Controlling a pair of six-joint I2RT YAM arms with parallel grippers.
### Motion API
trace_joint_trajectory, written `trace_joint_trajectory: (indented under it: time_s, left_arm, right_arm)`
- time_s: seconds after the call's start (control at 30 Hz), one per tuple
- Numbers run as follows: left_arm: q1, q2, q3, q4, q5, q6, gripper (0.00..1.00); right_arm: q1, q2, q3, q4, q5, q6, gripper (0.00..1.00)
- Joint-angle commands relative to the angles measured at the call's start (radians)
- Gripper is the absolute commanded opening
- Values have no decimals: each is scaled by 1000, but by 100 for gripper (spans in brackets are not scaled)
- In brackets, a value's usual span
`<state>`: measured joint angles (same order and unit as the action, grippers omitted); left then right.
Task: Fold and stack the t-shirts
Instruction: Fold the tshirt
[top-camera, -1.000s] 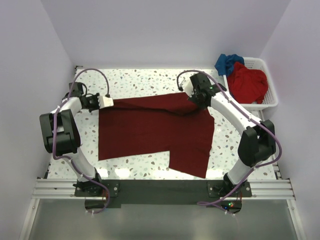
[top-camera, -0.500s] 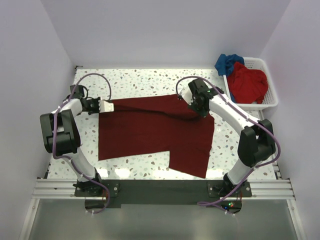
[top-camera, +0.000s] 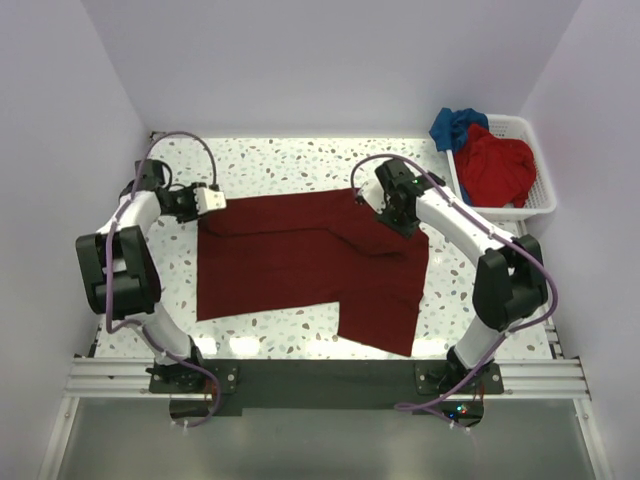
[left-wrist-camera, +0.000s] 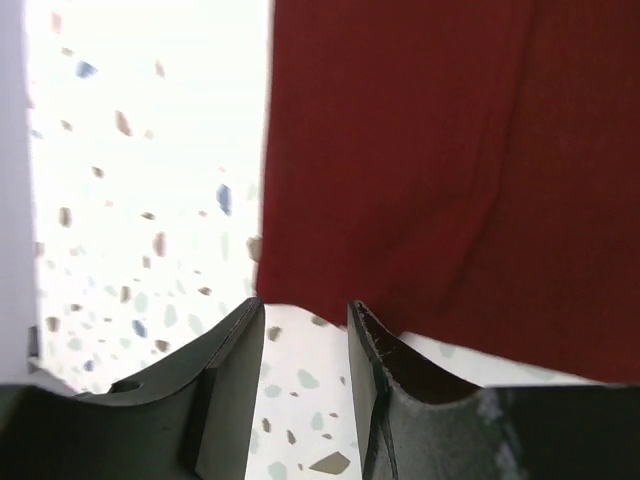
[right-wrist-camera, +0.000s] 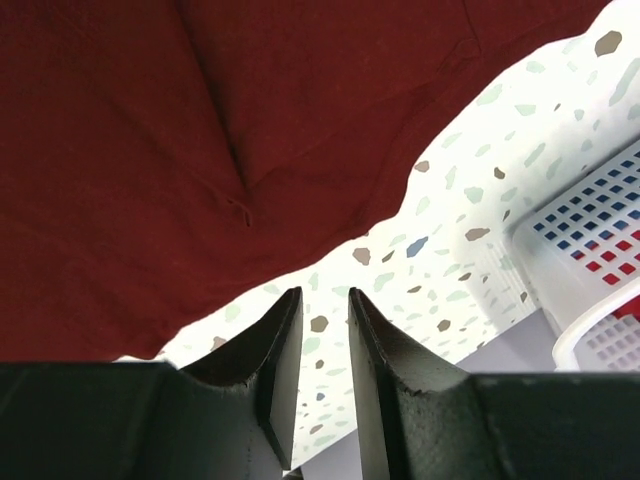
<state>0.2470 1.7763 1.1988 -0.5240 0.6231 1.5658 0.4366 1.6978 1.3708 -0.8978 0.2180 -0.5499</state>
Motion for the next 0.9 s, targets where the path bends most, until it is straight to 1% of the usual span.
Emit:
trace_joint_trajectory:
  time_s: [0.0, 0.03, 0.07, 0.1, 0.13, 0.17, 0.2, 0.23, 0.27, 0.3, 0.37, 0.4, 0.43, 0.5, 0.57, 0.6, 0.63, 0.67, 0.73, 0.87]
  left_arm:
    - [-99, -133, -4, 65, 124, -236, 44]
    - [-127, -149, -13, 64, 130, -266, 44]
    - [-155, -175, -24, 68, 136, -283, 44]
    - [-211, -182, -40, 79, 139, -308, 44]
    - [-233, -192, -47, 93, 145, -372, 44]
    - [-245, -192, -47, 107, 168, -398, 44]
    - [-291, -190, -48, 122, 182, -433, 44]
    - [-299, -189, -51, 148, 199, -534, 44]
    - [-305, -184, -53, 192, 240, -579, 44]
    - [-310, -180, -57, 221, 256, -690, 44]
    - [-310, -175, -70, 319, 277, -809, 44]
    - [-308, -176, -83, 347, 280, -898, 44]
    - [-307, -186, -93, 370, 283, -935, 44]
    - [-302, -201, -131, 436, 296, -1013, 44]
    - [-301, -232, -156, 491, 288, -1053, 44]
    - [-299, -241, -174, 504, 280, -1084, 44]
    - [-298, -258, -183, 509, 276, -1098, 44]
    - [-292, -267, -189, 547, 270, -1110, 44]
    - [-285, -284, -203, 564, 267, -1141, 44]
    - [-275, -299, -217, 562, 265, -1142, 44]
  right_arm:
    - [-9, 29, 54, 5, 1, 2, 29]
    - [-9, 37, 62, -7, -18, 5, 29]
    - [-7, 48, 76, -19, -67, 7, 32]
    - [-6, 52, 82, -33, -100, 8, 34]
    - [2, 59, 85, -55, -120, 18, 34]
    - [7, 75, 89, -64, -141, 21, 34]
    - [14, 85, 88, -70, -172, 25, 34]
    - [22, 92, 83, -64, -177, 34, 34]
    - [43, 98, 65, -55, -177, 36, 34]
    - [56, 105, 54, -26, -175, 39, 34]
    - [85, 111, 24, 2, -169, 39, 37]
    - [94, 120, 16, 32, -164, 38, 39]
    - [106, 125, 8, 45, -154, 38, 43]
    - [120, 132, -4, 69, -146, 38, 46]
    - [145, 140, -9, 103, -117, 36, 45]
    - [155, 141, -7, 120, -111, 36, 41]
    - [175, 146, -7, 128, -100, 36, 32]
    - [188, 148, -4, 134, -97, 39, 29]
    - [214, 163, 2, 137, -91, 54, 28]
    - [237, 206, 37, 134, -114, 84, 30]
